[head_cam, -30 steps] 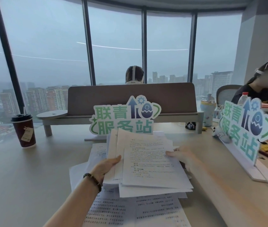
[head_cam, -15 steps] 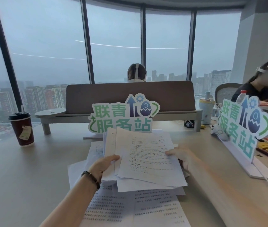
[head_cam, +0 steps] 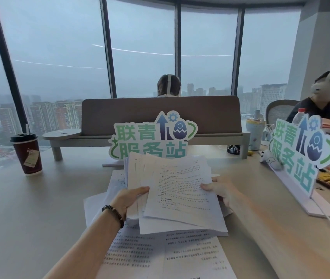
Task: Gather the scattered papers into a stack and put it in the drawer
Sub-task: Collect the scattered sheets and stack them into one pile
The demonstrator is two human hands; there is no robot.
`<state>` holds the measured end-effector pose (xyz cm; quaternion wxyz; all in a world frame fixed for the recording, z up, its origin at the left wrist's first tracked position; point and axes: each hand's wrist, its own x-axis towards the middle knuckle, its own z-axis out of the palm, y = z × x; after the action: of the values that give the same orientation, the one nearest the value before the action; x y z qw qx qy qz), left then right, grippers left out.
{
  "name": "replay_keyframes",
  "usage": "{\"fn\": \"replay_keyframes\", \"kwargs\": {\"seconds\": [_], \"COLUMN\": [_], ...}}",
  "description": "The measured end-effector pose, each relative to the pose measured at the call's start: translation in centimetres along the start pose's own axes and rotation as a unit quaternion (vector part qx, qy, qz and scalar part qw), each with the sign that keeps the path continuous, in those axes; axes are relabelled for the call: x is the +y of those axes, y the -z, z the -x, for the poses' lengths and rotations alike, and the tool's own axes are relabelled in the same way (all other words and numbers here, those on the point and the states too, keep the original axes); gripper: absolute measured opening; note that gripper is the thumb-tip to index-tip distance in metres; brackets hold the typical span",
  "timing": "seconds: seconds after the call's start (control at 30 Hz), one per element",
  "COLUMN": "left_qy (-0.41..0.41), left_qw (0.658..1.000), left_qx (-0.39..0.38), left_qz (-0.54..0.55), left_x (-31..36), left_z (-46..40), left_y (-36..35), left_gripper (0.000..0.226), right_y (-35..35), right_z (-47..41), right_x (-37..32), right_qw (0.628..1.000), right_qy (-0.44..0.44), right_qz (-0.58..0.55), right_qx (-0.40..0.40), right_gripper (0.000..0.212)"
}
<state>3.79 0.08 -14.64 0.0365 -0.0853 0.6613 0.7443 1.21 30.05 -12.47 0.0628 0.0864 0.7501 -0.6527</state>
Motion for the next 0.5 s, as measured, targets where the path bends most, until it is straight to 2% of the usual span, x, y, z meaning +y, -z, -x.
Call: {"fn": "replay_keyframes", "kwargs": {"seconds": [0.17, 0.3, 0.5], "left_qy": [-0.003, -0.001, -0.002], "left_qw": [1.0, 1.0, 0.999], "left_qx": [-0.006, 0.015, 0.05], "left_qz": [-0.018, -0.001, -0.001], "left_x": [0.0, 0.2, 0.6], "left_z": [0.1, 0.4, 0.4], "left_y": [0.2, 0.0, -0.3], "left_gripper": [0.064, 0.029, 0.026], "right_y": [-0.4, -0.2, 0.6], "right_z": [-0.1, -0.2, -0.5], "right_x": [0.3, 0.2, -0.1], "right_qw": [0.999, 0.999, 0.999], "right_qy": [0.008, -0.001, -0.032], "right_qz": [0.037, 0.032, -0.024], "right_qx": [0.002, 0.003, -0.013], "right_gripper": [0.022, 0.017, 0.016]}}
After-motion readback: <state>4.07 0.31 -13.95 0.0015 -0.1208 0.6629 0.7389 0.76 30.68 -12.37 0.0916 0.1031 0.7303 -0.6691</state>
